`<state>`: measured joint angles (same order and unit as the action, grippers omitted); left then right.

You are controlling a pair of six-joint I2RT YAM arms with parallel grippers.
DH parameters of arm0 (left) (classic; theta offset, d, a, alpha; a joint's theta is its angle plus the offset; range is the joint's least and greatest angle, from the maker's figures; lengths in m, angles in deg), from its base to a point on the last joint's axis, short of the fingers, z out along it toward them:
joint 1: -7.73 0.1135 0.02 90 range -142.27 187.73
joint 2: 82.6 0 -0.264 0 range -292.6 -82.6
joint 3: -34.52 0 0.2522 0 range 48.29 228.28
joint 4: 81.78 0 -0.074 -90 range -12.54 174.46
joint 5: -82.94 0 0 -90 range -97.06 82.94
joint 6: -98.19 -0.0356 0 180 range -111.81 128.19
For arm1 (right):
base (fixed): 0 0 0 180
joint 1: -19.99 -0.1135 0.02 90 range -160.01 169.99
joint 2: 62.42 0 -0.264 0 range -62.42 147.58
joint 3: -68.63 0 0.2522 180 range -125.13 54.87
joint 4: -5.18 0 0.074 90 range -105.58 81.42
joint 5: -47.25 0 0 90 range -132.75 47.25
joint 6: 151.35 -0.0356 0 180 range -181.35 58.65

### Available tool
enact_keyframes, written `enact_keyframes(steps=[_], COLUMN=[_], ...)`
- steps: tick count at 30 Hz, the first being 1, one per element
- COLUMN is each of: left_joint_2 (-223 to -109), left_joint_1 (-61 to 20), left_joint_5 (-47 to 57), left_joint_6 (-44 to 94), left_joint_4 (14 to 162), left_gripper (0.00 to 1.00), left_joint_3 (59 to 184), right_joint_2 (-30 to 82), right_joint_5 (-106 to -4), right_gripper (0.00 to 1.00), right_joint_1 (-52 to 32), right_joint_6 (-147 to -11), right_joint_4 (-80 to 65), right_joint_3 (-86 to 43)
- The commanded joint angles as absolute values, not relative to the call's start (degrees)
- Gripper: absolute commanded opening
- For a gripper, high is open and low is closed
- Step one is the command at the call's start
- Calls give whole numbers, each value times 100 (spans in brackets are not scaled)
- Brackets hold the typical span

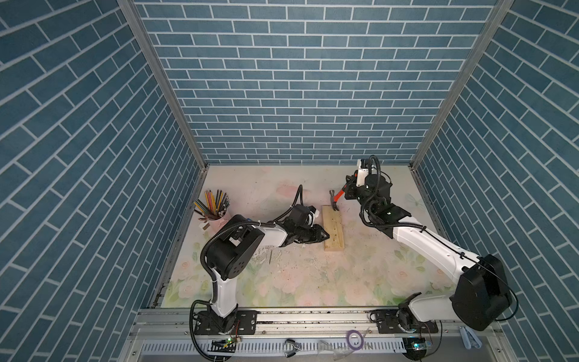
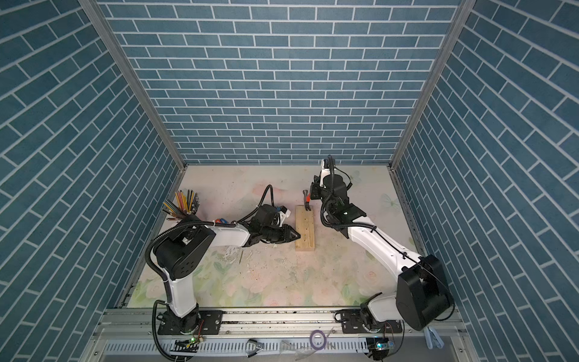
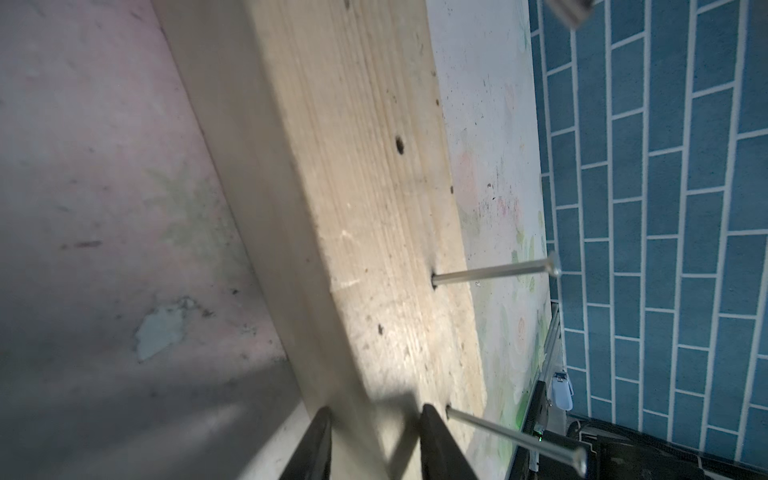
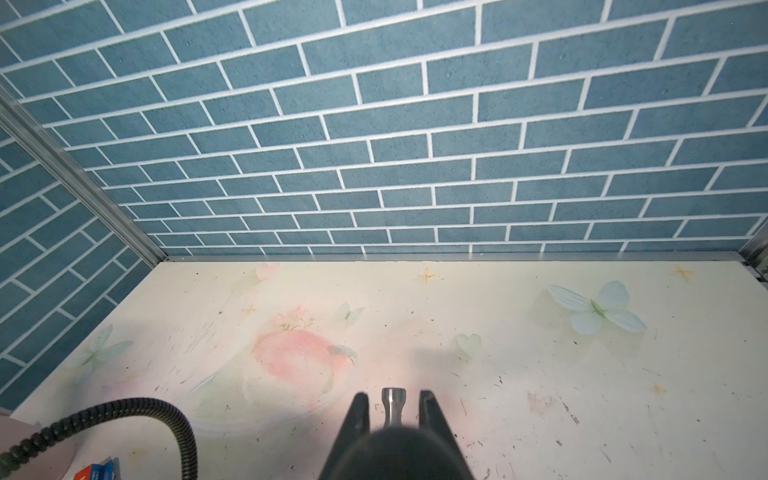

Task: Use a claw hammer to pull out a nail
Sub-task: Remove the nail from the mounting plate.

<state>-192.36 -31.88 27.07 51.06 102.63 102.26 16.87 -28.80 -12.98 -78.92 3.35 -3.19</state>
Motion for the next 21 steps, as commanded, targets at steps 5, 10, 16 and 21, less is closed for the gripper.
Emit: enact_keyframes(steps=[5, 10, 16, 21], left_joint_2=[-19369, -19414, -19449, -19466], left_joint_1=[-3204, -3204, -3182, -3155], left_joint_5=[2502, 2537, 2555, 2548], left_joint_6=[5152, 5179, 5205, 5256], left_joint_4=[10113, 10129, 10139, 10169], left_gripper=[36, 36, 36, 36], left_joint_3=[10093, 10117, 10118, 10096], right_joint_2=[1712, 1739, 1674, 1559], right_joint_5=[-2446, -2279, -1938, -1645], right_gripper=[0, 0, 0, 0], right_joint_1=[-1472, -1576, -1755, -1953], right_joint_6=[-7780, -7701, -7580, -7506], right_joint_4=[1524, 1720, 2011, 2174], right_joint_3=[-173, 55, 335, 601])
